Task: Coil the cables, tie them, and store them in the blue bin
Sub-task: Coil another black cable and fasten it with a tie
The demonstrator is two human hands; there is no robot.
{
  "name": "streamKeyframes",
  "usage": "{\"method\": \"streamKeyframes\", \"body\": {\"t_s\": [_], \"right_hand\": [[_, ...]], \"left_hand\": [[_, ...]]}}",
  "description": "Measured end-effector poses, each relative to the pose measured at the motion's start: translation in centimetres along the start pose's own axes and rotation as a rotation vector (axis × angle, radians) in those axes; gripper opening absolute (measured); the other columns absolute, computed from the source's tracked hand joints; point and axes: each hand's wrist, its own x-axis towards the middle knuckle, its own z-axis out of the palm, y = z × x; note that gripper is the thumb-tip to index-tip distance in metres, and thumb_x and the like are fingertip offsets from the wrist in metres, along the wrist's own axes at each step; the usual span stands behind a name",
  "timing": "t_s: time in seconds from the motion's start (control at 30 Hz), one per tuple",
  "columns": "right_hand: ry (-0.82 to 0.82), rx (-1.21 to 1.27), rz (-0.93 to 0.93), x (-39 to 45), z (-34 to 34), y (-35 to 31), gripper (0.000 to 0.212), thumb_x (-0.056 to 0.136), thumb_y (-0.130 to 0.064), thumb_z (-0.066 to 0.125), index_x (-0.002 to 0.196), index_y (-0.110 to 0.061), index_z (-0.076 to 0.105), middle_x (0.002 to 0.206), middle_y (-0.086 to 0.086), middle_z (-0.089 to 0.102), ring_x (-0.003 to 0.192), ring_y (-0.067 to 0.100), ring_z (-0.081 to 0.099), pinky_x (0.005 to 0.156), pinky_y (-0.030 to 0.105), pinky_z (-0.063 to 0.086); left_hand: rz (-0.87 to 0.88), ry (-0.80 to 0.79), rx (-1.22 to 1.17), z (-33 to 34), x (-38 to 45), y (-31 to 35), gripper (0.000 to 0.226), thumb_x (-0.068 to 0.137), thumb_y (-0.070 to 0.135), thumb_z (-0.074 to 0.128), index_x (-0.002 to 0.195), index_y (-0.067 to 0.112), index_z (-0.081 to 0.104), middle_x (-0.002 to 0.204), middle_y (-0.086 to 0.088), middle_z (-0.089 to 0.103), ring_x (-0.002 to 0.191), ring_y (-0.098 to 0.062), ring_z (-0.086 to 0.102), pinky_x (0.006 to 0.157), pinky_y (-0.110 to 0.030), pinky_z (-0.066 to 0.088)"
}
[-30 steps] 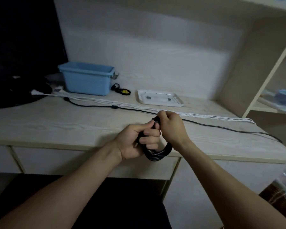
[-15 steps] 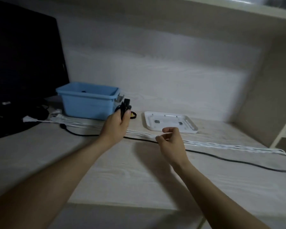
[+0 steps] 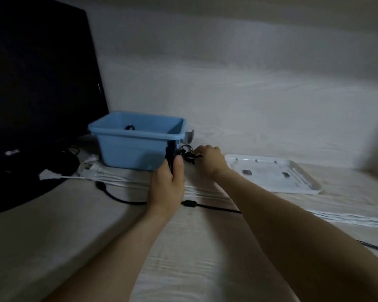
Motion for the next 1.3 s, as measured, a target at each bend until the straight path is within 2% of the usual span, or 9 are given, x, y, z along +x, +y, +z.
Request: {"method": "streamKeyframes", "body": {"t_s": [0.13,0.23,0.37,0.47,0.6,0.87,1.03,1.2,1.3], "right_hand": [[-0.096,-0.248,0.007,2.3,1.8,-0.4,0.034,0.099,-0.032,0.043,0.128,-0.029,0.061,0.122,0.006,0.054,0.117,0.032,0.042,0.093,0.045,0.033],[0.049,-0.222,-0.032,2.6,2.2,-0.9,0.028,0.096,-0.024,0.045,0.113,-0.018,0.067,0.113,0.007,0.059,0.114,0.032,0.043,0.093,0.046,0.033],[0.219,0.155,-0.043,1.8,0.8,-0.9,0.021,0.098,-0.022,0.051,0.106,-0.010,0.067,0.110,0.012,0.066,0.114,0.034,0.050,0.094,0.042,0.039],[0.269,0.545,-0.014,-0.2,-1.2,-0.6,0.017,0.101,-0.021,0.052,0.103,-0.009,0.064,0.098,0.009,0.071,0.094,0.025,0.066,0.083,0.038,0.053],[0.219,0.907,0.046,-4.3,-3.6,-0.7,0.016,0.103,-0.017,0.051,0.096,-0.006,0.060,0.083,0.005,0.070,0.068,0.020,0.068,0.065,0.038,0.059],[0.090,1.122,0.006,-12.1,-3.9,-0.8,0.023,0.104,-0.015,0.048,0.094,-0.001,0.064,0.066,-0.002,0.063,0.056,0.019,0.063,0.059,0.035,0.059],[0.072,1.182,-0.019,-13.5,-3.6,-1.3,0.029,0.107,-0.015,0.040,0.094,-0.003,0.063,0.070,0.012,0.058,0.053,0.018,0.057,0.055,0.029,0.054],[0.122,1.126,0.023,-13.4,-2.8,-0.9,0.029,0.106,-0.013,0.044,0.089,0.003,0.062,0.068,0.005,0.056,0.050,0.013,0.053,0.053,0.031,0.051],[0.087,1.170,0.086,-13.3,-3.1,-0.9,0.032,0.106,-0.016,0.044,0.084,0.002,0.059,0.053,-0.007,0.050,0.041,0.008,0.038,0.042,0.024,0.036]], "left_hand": [[0.037,0.024,0.071,0.0,-0.1,-0.5,0.038,0.092,0.060,0.032,0.071,0.029,0.039,0.056,-0.002,0.039,0.060,-0.043,0.051,0.054,-0.033,0.034],[0.076,0.026,0.119,0.0,-0.3,-0.3,0.039,0.098,0.058,0.032,0.076,0.027,0.042,0.059,0.000,0.044,0.055,-0.031,0.050,0.055,-0.028,0.034],[0.109,-0.001,0.149,0.3,-0.6,0.3,0.042,0.090,0.060,0.027,0.085,0.022,0.046,0.063,0.014,0.047,0.057,-0.007,0.047,0.055,-0.022,0.034],[0.123,-0.008,0.145,0.1,-0.7,0.6,0.041,0.091,0.059,0.027,0.086,0.022,0.045,0.062,0.015,0.045,0.054,-0.002,0.045,0.052,-0.013,0.030],[0.129,-0.011,0.160,0.1,-0.9,1.3,0.030,0.097,0.047,0.033,0.087,0.022,0.046,0.061,0.017,0.044,0.053,0.000,0.046,0.050,-0.010,0.031],[0.117,-0.059,0.214,0.4,-1.4,1.7,0.020,0.100,0.037,0.047,0.091,0.020,0.053,0.064,0.015,0.051,0.060,0.002,0.052,0.055,-0.010,0.034],[0.063,-0.114,0.093,0.1,-1.4,2.3,0.033,0.085,0.056,0.054,0.086,0.023,0.060,0.066,0.016,0.062,0.065,0.003,0.058,0.060,-0.016,0.042],[0.077,-0.206,0.028,0.2,-2.0,2.3,0.032,0.086,0.053,0.065,0.074,0.023,0.066,0.065,0.014,0.065,0.063,-0.006,0.060,0.060,-0.029,0.049],[0.112,-0.182,0.059,0.3,-2.4,2.3,0.029,0.085,0.046,0.065,0.077,0.019,0.069,0.068,0.010,0.069,0.065,-0.008,0.064,0.060,-0.031,0.052]]}}
